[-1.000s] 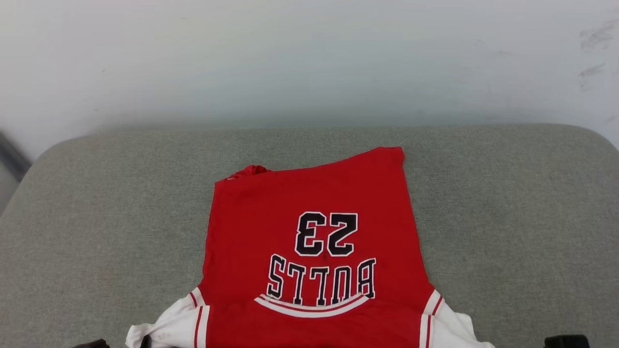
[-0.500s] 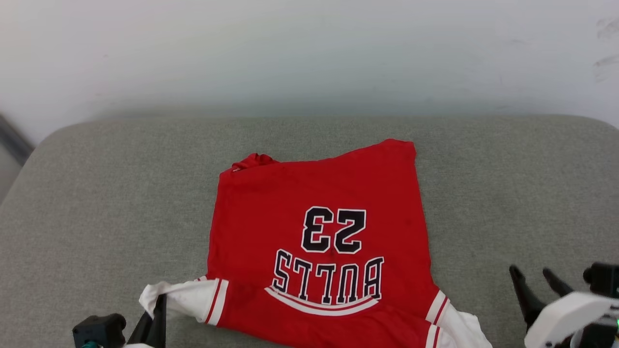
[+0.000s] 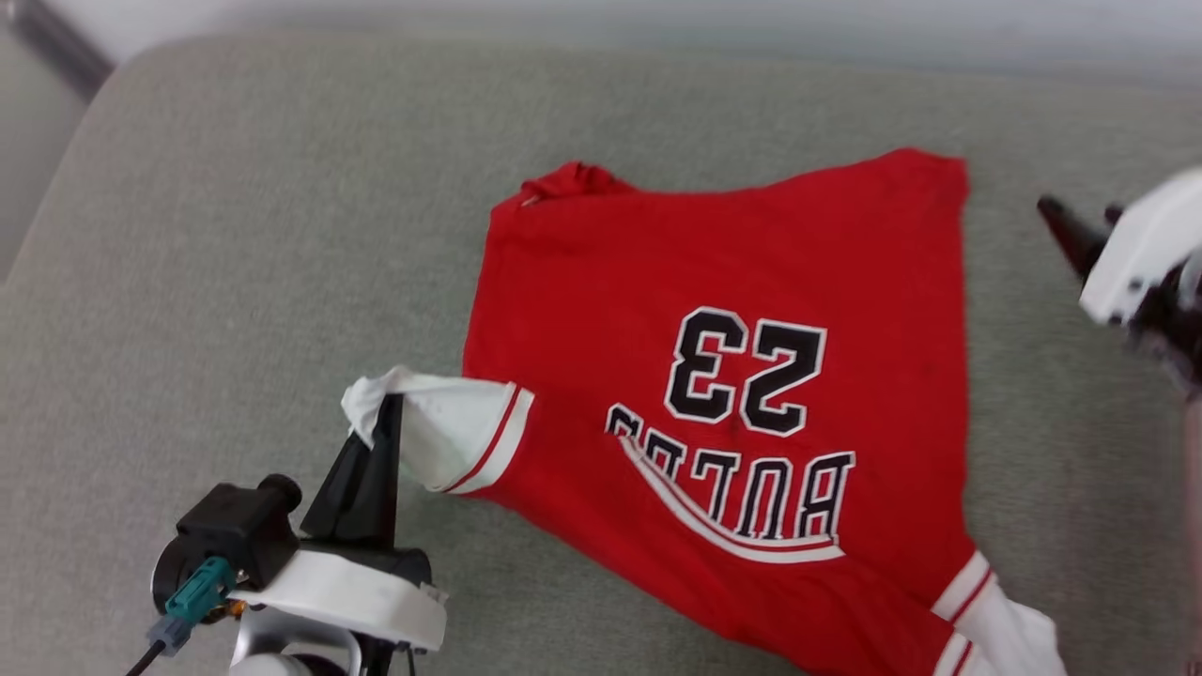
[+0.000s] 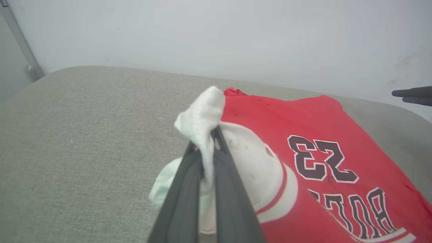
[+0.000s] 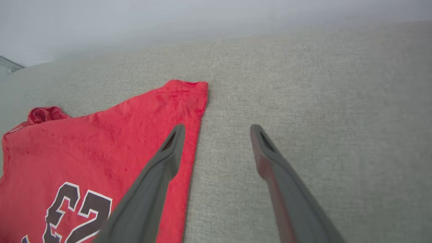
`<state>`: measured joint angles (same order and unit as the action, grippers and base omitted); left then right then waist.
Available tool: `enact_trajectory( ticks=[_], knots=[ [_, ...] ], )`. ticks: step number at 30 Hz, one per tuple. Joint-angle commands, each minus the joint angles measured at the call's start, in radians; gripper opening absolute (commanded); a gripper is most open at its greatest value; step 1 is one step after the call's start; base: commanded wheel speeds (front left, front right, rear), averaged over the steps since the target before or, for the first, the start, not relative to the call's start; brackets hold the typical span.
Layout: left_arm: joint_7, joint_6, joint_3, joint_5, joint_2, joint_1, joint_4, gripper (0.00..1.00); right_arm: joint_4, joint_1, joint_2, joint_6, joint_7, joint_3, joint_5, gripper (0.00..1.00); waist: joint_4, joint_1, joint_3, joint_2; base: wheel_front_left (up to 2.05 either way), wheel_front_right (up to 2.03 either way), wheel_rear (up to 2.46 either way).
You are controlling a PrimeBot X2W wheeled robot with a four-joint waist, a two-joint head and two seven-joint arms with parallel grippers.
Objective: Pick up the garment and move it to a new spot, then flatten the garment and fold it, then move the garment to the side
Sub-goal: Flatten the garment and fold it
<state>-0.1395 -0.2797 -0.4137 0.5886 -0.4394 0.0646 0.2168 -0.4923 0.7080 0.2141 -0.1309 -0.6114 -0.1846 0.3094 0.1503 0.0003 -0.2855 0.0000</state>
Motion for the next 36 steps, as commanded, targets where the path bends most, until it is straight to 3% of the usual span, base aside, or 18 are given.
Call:
enact_trajectory(
  ticks=[1,9,16,18,21,26,36],
  knots=[
    [-0.012,0.007,-0.002,-0.005,0.01,0.031,0.006,0.0,-0.021,0.058,0.006,0.0,-0.036,-0.006,-0.016,1.0,0.082,-0.0003,-0.106,0.0,0.0,0.0,0.0],
    [-0.063,0.056,-0.029,-0.005,0.065,0.113,-0.029,0.0,-0.151,0.286,0.013,0.0,-0.246,-0.038,-0.149,1.0,0.153,-0.0003,-0.218,0.0,0.0,0.0,0.0],
    [-0.085,0.086,-0.046,-0.004,0.09,0.147,-0.086,0.0,-0.27,0.268,-0.03,0.0,-0.353,-0.113,-0.219,1.0,0.173,-0.0003,-0.224,0.0,0.0,0.0,0.0],
    [-0.088,0.095,-0.05,0.002,0.095,0.15,-0.097,0.0,-0.288,0.254,-0.04,0.0,-0.374,-0.143,-0.239,0.0,0.176,-0.0003,-0.217,0.0,0.0,0.0,0.0],
    [-0.091,0.104,-0.053,0.002,0.093,0.153,-0.118,0.0,-0.275,0.258,-0.042,0.0,-0.365,-0.154,-0.261,0.0,0.176,-0.0003,-0.198,0.0,0.0,0.0,0.0],
    [-0.085,0.1,-0.055,0.004,0.081,0.131,-0.15,0.0,-0.215,0.277,0.01,0.001,-0.306,-0.107,-0.272,0.0,0.156,-0.0003,-0.125,0.0,0.0,0.0,0.0],
    [-0.046,0.048,-0.029,0.029,0.037,0.023,-0.198,0.0,-0.07,0.141,0.139,0.001,-0.291,0.101,-0.16,0.0,0.046,-0.0003,0.09,0.0,0.0,0.0,0.0]
  ],
)
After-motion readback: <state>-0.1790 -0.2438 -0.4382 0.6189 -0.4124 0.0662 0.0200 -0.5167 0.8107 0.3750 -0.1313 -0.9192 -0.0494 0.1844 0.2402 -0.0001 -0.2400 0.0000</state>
